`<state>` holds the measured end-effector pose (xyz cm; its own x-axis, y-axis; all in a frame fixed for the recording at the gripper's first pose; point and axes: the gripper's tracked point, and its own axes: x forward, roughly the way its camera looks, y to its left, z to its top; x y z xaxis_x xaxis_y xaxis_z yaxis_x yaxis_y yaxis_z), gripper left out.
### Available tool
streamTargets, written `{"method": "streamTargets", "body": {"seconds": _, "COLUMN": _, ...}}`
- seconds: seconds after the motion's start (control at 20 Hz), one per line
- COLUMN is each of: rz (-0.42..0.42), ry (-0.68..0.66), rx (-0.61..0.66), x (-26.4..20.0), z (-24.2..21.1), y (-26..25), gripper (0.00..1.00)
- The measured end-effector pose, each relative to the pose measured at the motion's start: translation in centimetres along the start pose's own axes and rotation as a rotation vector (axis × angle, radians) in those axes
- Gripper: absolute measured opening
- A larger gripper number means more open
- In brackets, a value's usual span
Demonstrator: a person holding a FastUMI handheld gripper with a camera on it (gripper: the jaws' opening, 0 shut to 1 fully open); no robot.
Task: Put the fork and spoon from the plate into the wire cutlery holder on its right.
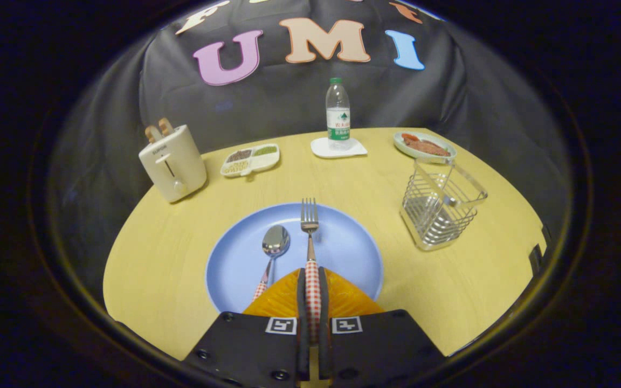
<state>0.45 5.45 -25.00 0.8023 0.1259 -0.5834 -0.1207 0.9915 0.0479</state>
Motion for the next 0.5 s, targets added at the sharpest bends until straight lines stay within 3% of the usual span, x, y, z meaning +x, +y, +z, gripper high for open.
{"method": "streamTargets", "body": {"seconds": 0.5, "rz": -0.069, "ry": -0.027, "rx": -0.020, "x": -5.0, "z": 9.2, "y": -7.3, "gripper": 0.10}}
